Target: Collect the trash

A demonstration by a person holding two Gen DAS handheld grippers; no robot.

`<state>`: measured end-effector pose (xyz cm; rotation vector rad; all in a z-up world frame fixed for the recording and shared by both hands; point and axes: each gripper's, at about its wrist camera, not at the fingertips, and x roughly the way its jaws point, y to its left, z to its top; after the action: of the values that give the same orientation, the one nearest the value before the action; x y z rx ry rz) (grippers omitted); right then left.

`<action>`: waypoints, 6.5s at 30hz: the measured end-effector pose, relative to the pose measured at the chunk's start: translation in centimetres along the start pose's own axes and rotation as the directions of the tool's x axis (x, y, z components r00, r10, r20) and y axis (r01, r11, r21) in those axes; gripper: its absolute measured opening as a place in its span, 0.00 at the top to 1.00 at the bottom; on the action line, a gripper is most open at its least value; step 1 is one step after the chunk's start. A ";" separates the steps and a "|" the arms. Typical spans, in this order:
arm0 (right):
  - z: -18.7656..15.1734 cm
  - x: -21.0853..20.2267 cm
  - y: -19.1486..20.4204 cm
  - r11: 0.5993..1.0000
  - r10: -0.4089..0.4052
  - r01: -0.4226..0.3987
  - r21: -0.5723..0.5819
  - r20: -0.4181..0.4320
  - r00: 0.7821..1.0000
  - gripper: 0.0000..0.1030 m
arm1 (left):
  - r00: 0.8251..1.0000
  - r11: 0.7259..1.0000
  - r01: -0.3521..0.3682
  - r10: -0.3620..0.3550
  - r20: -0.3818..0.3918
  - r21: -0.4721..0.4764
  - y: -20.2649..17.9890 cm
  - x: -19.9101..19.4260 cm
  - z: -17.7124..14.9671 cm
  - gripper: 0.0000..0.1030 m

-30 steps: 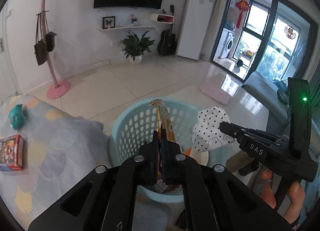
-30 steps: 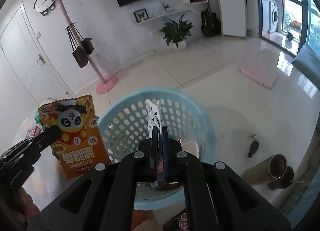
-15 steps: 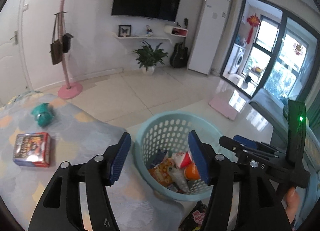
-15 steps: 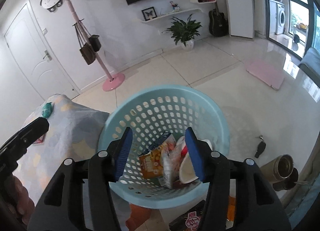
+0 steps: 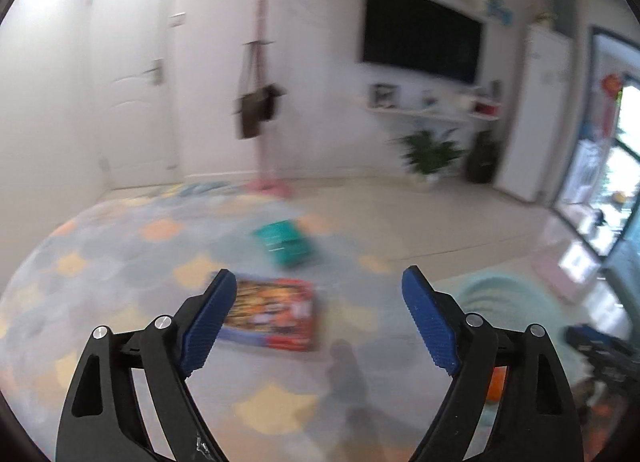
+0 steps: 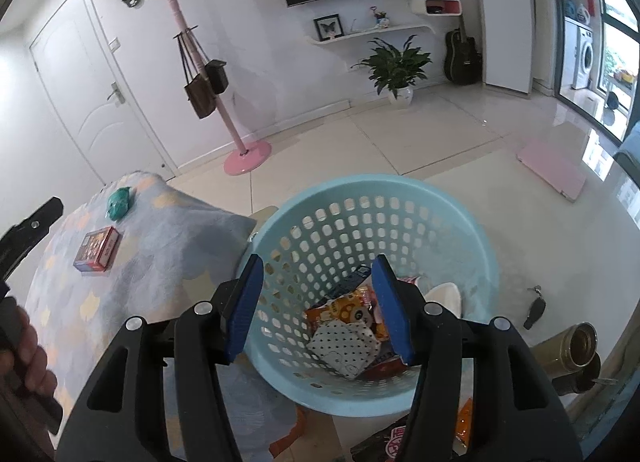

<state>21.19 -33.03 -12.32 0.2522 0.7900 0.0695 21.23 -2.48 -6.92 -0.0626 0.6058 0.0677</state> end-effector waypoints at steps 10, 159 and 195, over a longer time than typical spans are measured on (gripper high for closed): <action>0.5 1.1 3.3 0.998 0.032 -0.032 -0.057 -0.016 0.999 0.49 | 0.966 0.975 -0.164 0.190 -0.177 0.152 1.1 5.6 -1.5 0.18; -1.4 -8.5 1.5 0.999 -0.045 0.047 -0.019 0.088 0.995 0.50 | 0.915 0.917 0.395 -0.397 0.075 0.050 -5.9 -9.8 -1.2 0.14; -6.5 -17.3 8.6 0.966 -0.130 0.207 -0.154 0.405 0.905 0.29 | 0.965 0.987 0.161 -0.157 0.210 0.000 -0.9 -17.9 -7.1 0.10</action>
<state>4.65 -26.10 -2.54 0.0072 0.3970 -0.0679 2.56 -4.75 -2.50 -0.1192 0.3881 -0.0756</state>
